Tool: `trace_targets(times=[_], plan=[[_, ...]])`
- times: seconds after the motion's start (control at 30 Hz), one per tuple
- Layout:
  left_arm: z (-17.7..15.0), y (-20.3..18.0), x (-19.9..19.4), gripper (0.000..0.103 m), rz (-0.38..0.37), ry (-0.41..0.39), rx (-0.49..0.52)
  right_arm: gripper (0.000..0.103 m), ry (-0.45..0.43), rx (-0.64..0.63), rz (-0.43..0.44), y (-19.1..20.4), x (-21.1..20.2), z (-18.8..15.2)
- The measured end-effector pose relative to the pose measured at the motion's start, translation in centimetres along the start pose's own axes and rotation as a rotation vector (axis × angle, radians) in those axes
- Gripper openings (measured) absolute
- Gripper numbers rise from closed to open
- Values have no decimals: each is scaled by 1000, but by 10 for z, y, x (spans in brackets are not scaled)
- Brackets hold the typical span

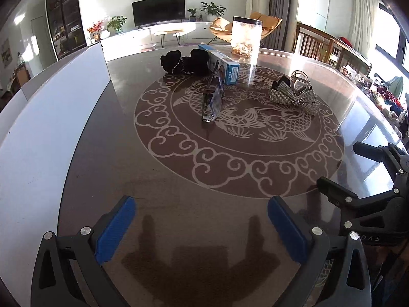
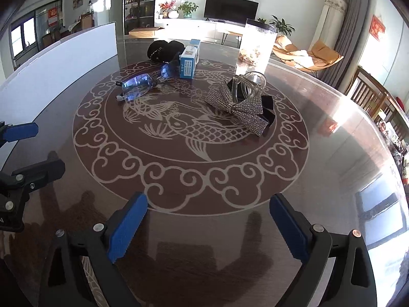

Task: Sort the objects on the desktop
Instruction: 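Move both open grippers back over the table toward the glasses and claw clip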

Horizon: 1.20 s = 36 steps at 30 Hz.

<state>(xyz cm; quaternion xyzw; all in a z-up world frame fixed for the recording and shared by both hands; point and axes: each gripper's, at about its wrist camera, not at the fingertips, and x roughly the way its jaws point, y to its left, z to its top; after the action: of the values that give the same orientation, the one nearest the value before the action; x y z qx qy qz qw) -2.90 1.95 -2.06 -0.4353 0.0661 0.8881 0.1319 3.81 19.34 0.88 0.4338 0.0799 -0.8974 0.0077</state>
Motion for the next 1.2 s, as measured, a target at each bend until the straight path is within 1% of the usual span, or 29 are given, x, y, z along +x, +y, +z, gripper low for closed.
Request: trace_targets(times=[0.1,0.23,0.5,0.7,1.2], plan=[[-3,-3,12,103,-17,44,5,103,5,2,-16,3,2,2],[-5,-4,13,103,-15,47,21,103,6,3,-16,4,5,4],[-5,-4,12,103,-13,47,20,103,33,56,53,-6,11,2],[-5,-4,12,103,-13,47,21,103,46,87,85,-9,14,2],[-5,-4,11,103,-13,47,20,103,48,94,88,-7,15,3]])
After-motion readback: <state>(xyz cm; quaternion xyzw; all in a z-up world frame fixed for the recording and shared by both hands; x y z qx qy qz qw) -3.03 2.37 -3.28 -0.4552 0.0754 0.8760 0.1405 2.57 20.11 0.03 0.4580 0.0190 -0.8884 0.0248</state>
